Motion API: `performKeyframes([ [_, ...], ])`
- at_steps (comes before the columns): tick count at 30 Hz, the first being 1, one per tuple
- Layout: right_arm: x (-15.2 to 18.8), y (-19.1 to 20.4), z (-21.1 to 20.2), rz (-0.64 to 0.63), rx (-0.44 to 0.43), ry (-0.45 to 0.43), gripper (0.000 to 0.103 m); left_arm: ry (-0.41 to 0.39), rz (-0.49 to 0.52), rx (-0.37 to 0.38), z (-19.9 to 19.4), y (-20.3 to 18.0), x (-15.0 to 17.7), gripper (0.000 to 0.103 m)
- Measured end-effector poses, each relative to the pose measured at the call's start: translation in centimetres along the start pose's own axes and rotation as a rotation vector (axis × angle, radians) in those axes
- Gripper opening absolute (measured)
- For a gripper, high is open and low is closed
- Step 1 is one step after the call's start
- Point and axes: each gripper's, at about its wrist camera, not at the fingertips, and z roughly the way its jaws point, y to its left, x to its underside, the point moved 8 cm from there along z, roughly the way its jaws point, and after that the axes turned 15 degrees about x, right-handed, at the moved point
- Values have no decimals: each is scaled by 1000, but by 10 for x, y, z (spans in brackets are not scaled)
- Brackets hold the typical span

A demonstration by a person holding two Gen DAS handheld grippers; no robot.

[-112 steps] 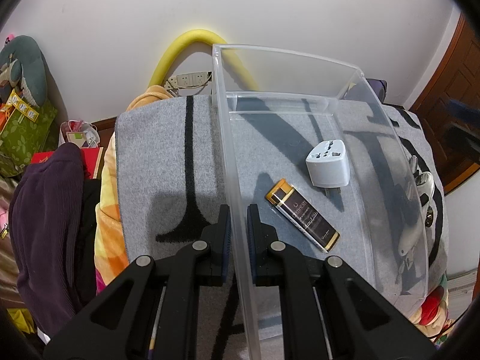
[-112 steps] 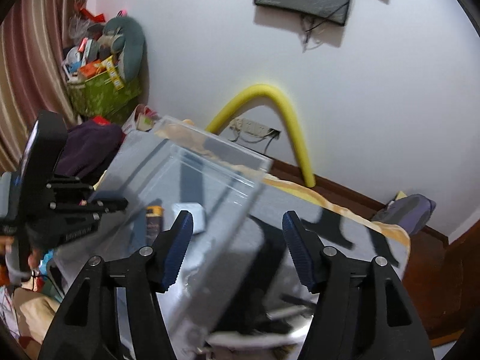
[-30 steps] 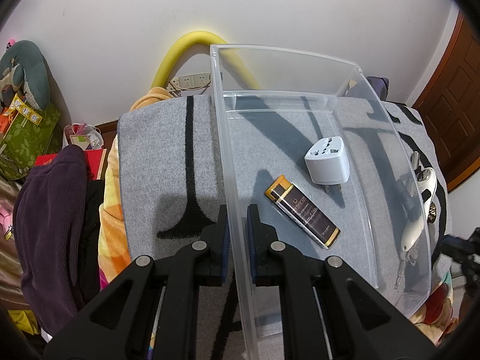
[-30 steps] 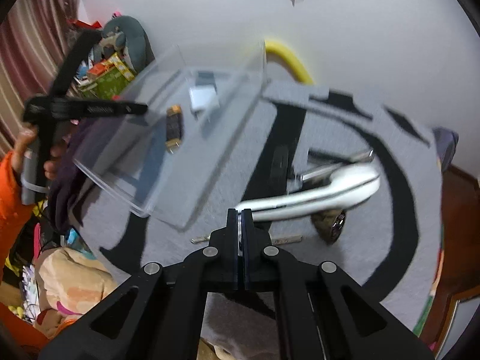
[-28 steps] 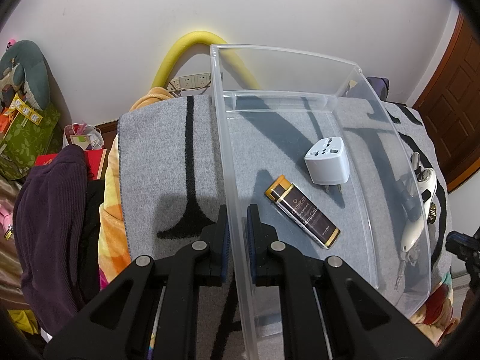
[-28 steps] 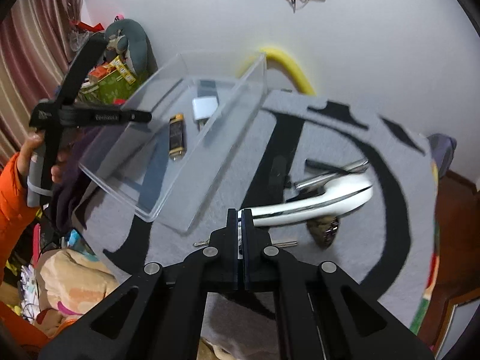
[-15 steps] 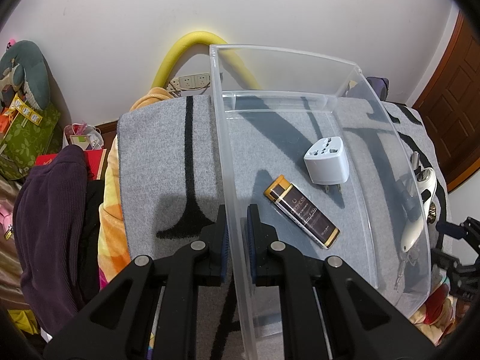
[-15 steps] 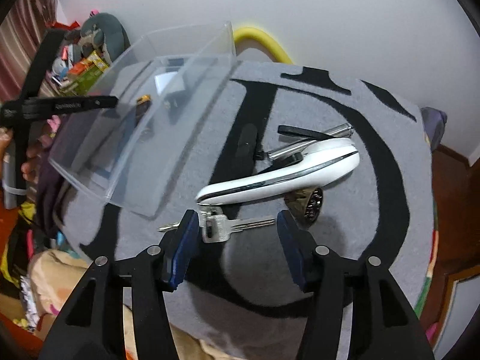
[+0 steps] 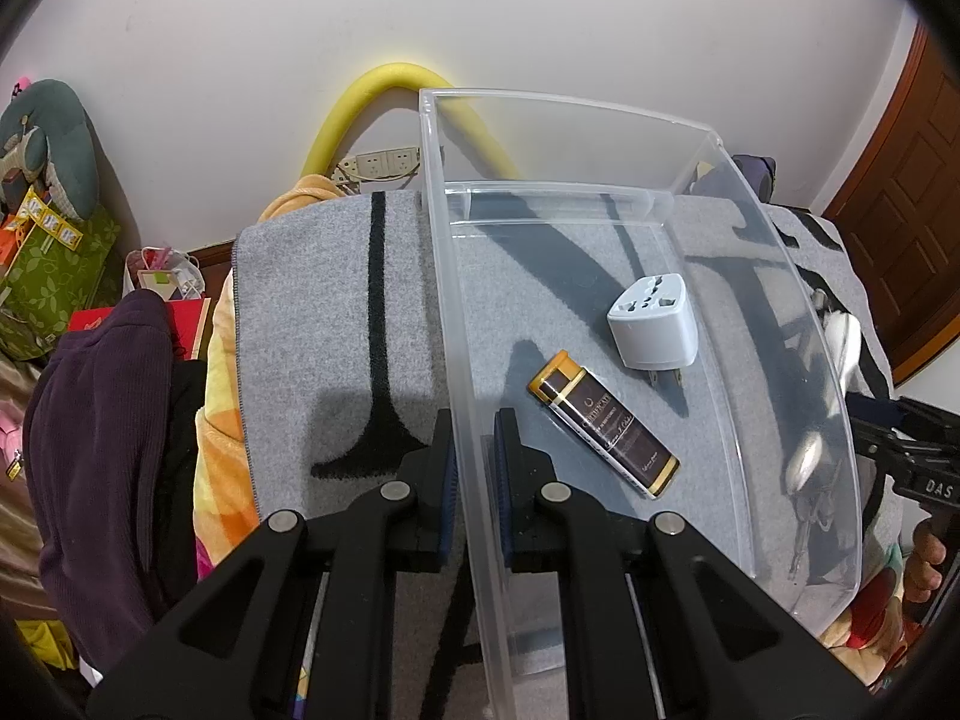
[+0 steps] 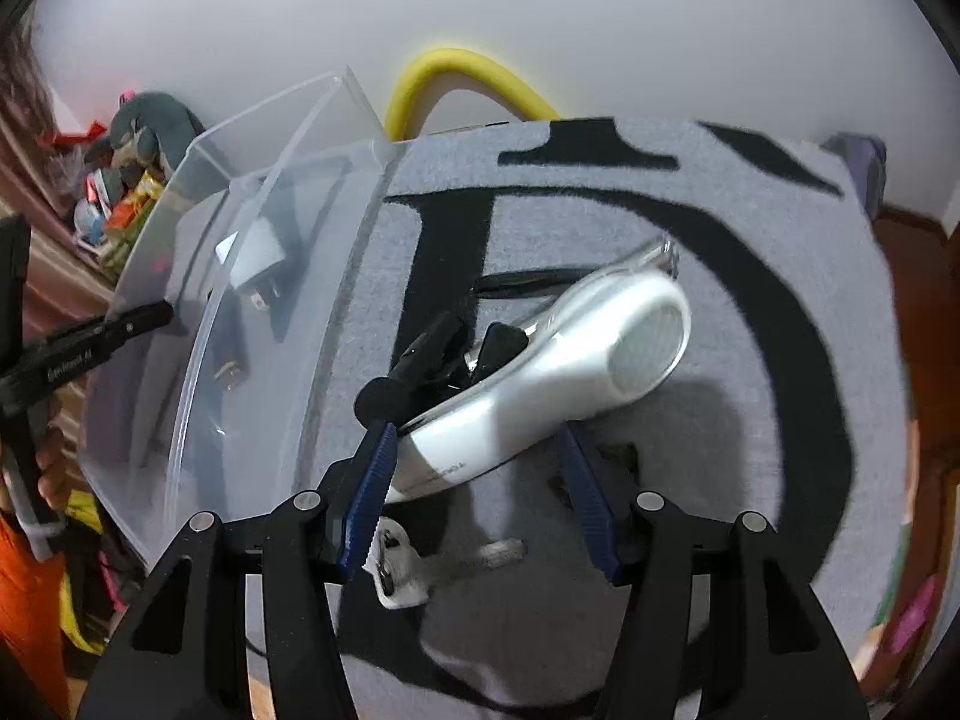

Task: Organize rigid objects
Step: 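Grasp the white-and-silver flashlight with the right gripper and lift it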

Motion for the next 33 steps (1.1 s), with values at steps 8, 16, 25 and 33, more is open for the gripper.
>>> performKeyframes([
  [8,-9,7,18,55,-38,7,51,0,0,-2,0,-1,1,10],
  [16,-12,4,18,135,-78,13,48,0,3,-3,0,-1,2,10],
  [25,-21,9,21,161,4,-11,48,0,1,-5,0,-2,2,10],
  [33,-4,1,1,66,52,-55,19,1,6,-7,0,-3,3,10],
])
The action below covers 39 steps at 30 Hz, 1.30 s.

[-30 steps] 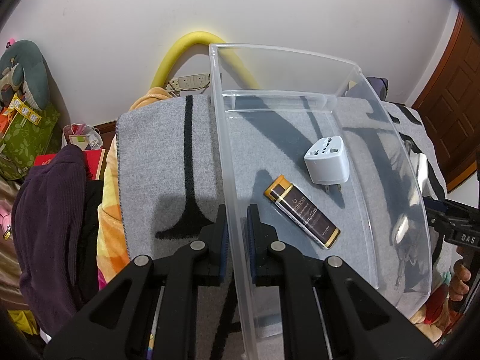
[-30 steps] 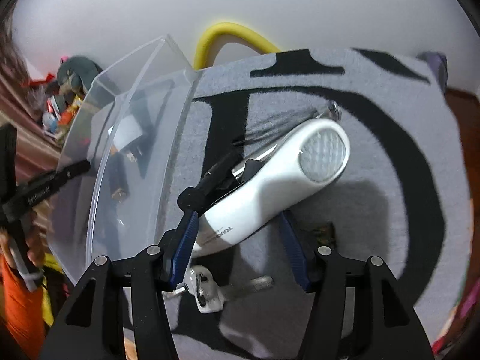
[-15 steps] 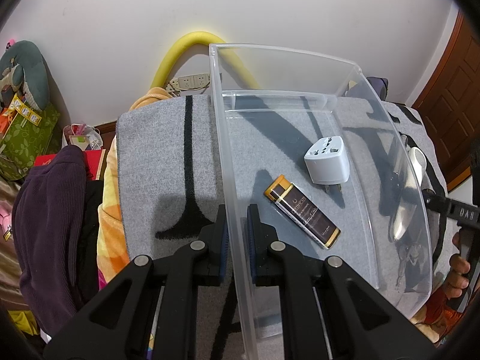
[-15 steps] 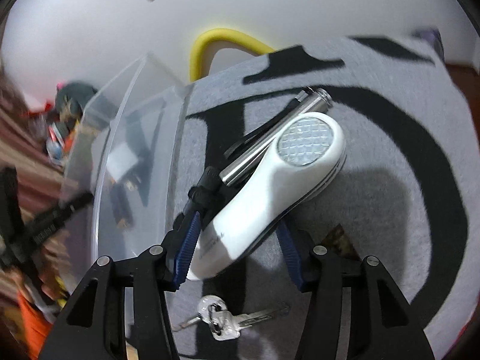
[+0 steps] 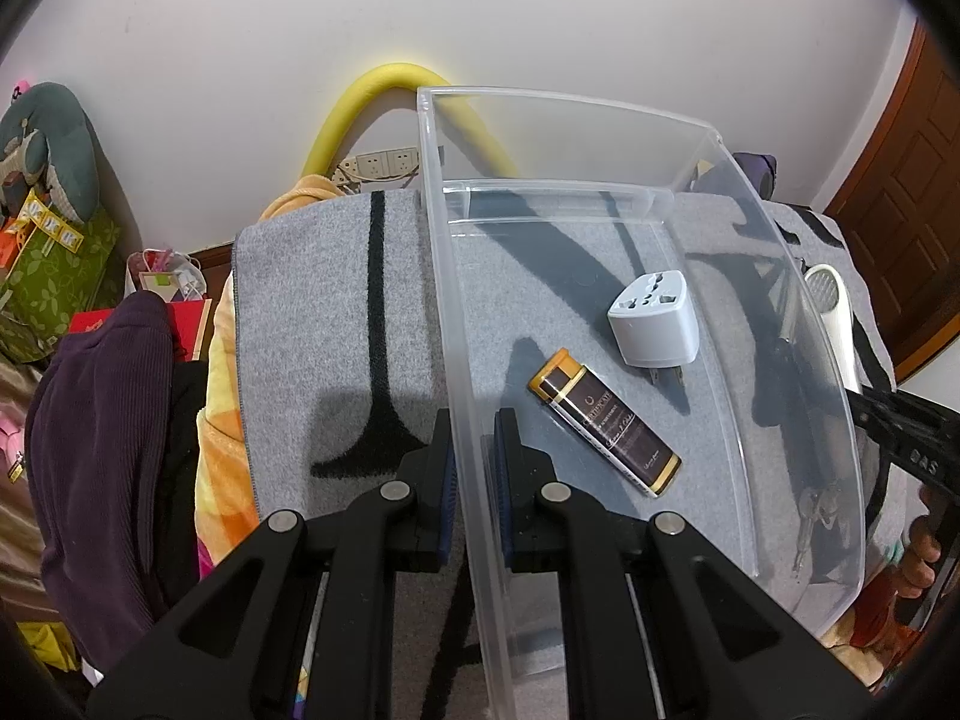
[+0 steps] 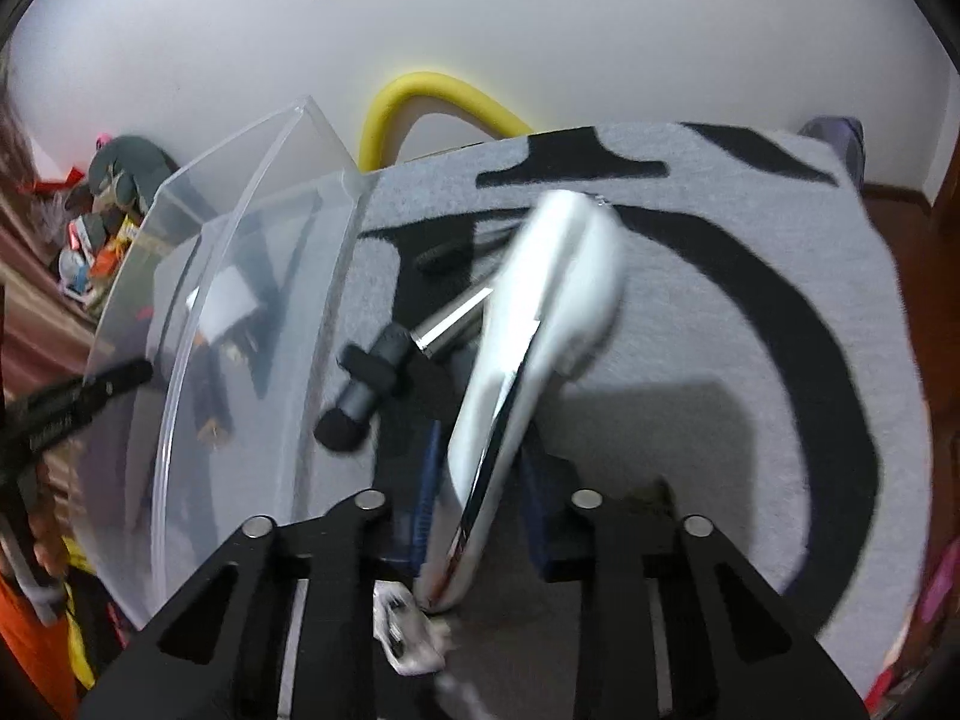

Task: Organize rigid objects
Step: 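Grasp the white-and-silver flashlight with the right gripper and lift it, then carry the flashlight into the clear box and release it with the right gripper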

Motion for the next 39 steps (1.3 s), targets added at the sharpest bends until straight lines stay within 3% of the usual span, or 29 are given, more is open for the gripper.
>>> performKeyframes([
  [8,9,-26,-28,-54,8,-29,17,1,1,-1,0,0,0,10],
  [22,-13,-6,-101,-99,-48,-189,17,1,1,0,0,-1,0,10],
  [27,-28,21,-130,-147,-97,-266,17,0,0,0,-1,0,0,10],
  [32,-29,69,-133,-228,-166,-276,17,1,1,0,-1,-1,0,10],
  [39,-4,131,-90,-354,-211,-184,17,1,8,-4,-2,-2,0,10],
])
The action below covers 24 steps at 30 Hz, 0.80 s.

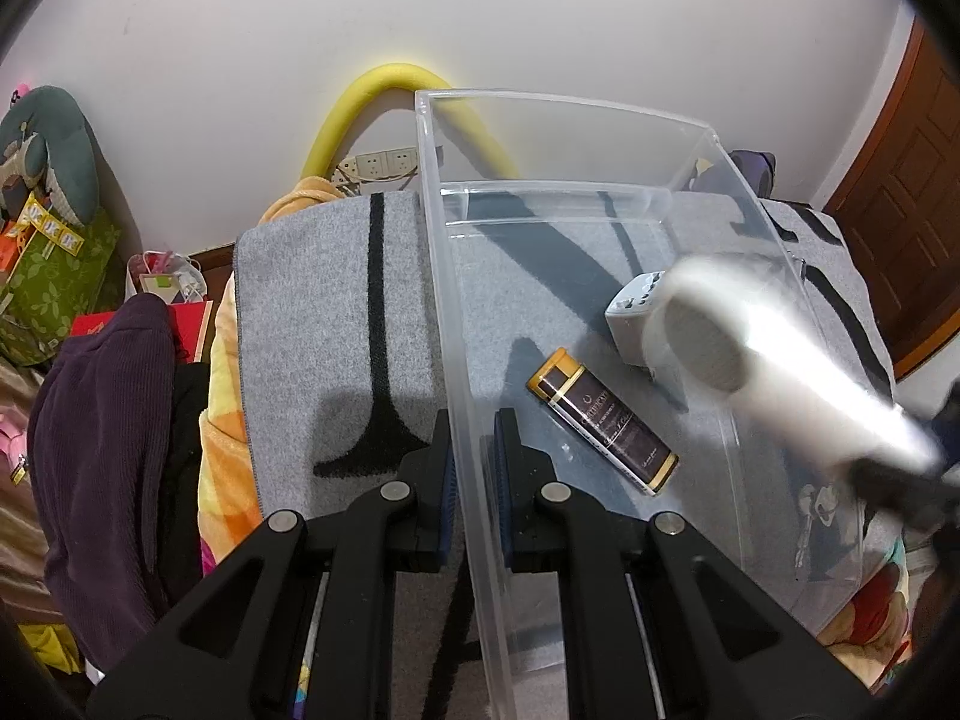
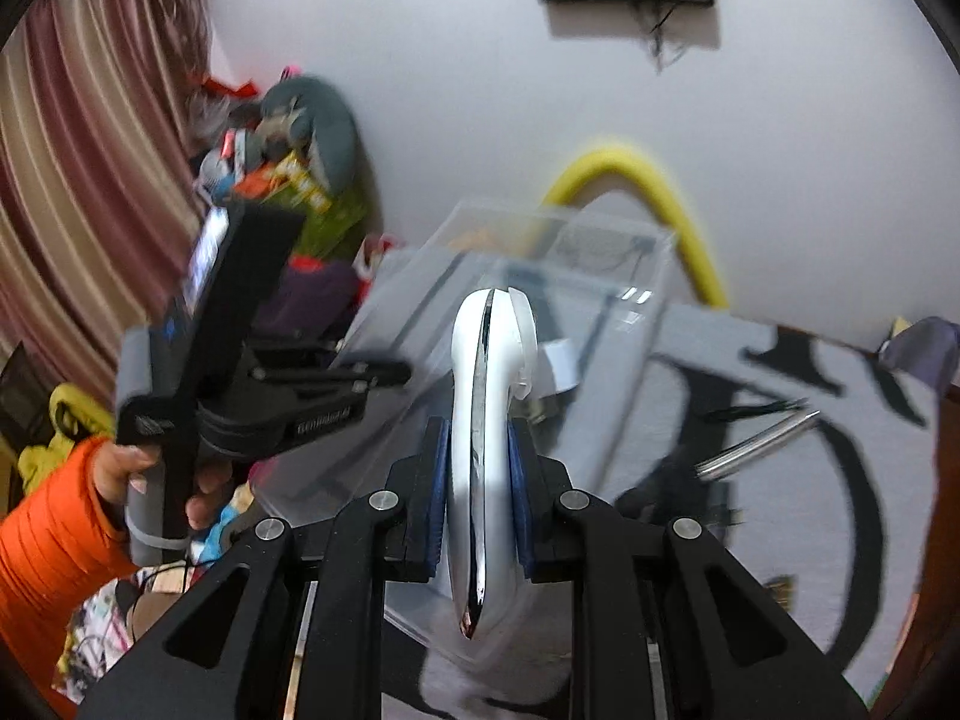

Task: Organize rigid objects
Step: 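Carry the flashlight into the clear box and release it with the right gripper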

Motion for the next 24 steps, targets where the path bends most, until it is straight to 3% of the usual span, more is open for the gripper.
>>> performKeyframes([
  [7,17,27,40,-66,-23,68,17,-3,-4,2,-1,0,-1,9],
  [10,13,34,44,-96,-17,56,17,-2,-1,-1,-2,0,-1,9],
  [18,24,37,53,-127,-4,128,19,3,-3,2,-1,1,2,9],
  [19,24,35,51,-125,-1,129,22,3,-2,2,-1,1,2,9],
  [21,23,30,46,-121,0,126,38,3,-5,4,-1,1,2,9],
  [24,16,19,26,-114,11,75,44,3,-7,6,0,1,2,9],
])
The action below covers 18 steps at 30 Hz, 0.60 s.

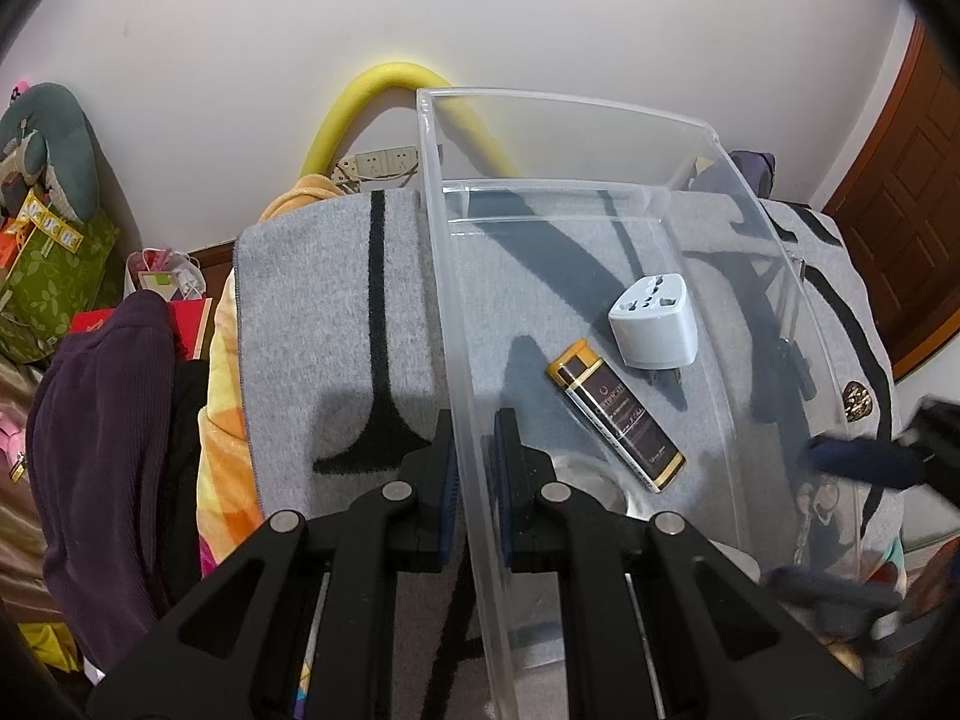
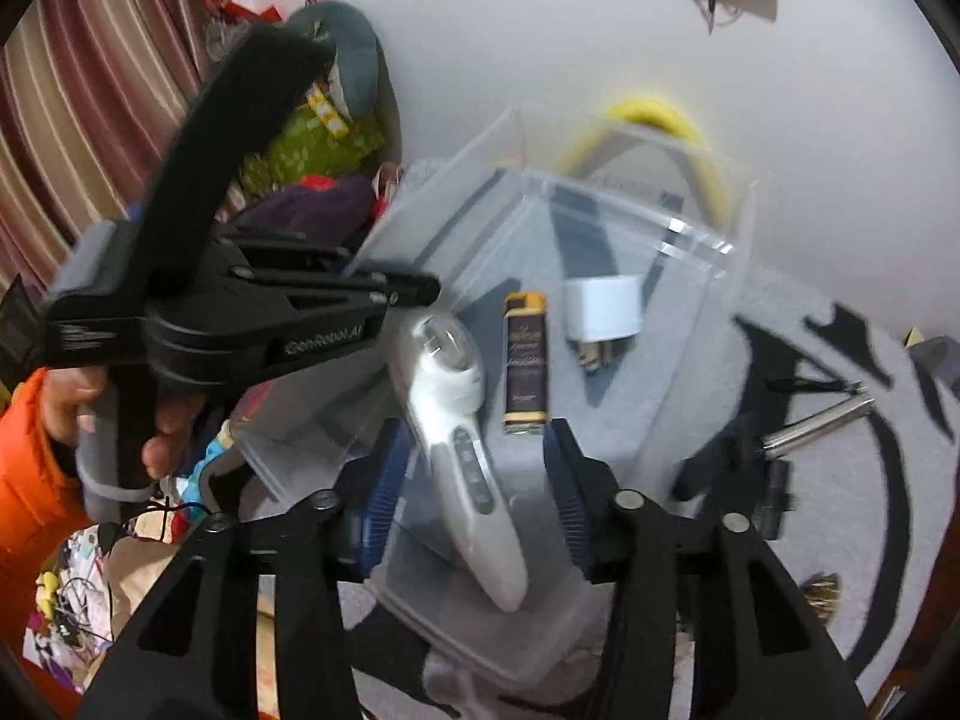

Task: Organize rigid objects
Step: 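Carry the flashlight into the clear box and release it with the right gripper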

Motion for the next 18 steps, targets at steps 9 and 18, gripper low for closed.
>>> performKeyframes([
  [9,2,-64,-49,64,108,-94,57,-4,3,-7,-3,-1,-1,9],
  [18,44,-147,-43,164,249,-15,64,-4,2,-16,-5,-2,-3,8],
])
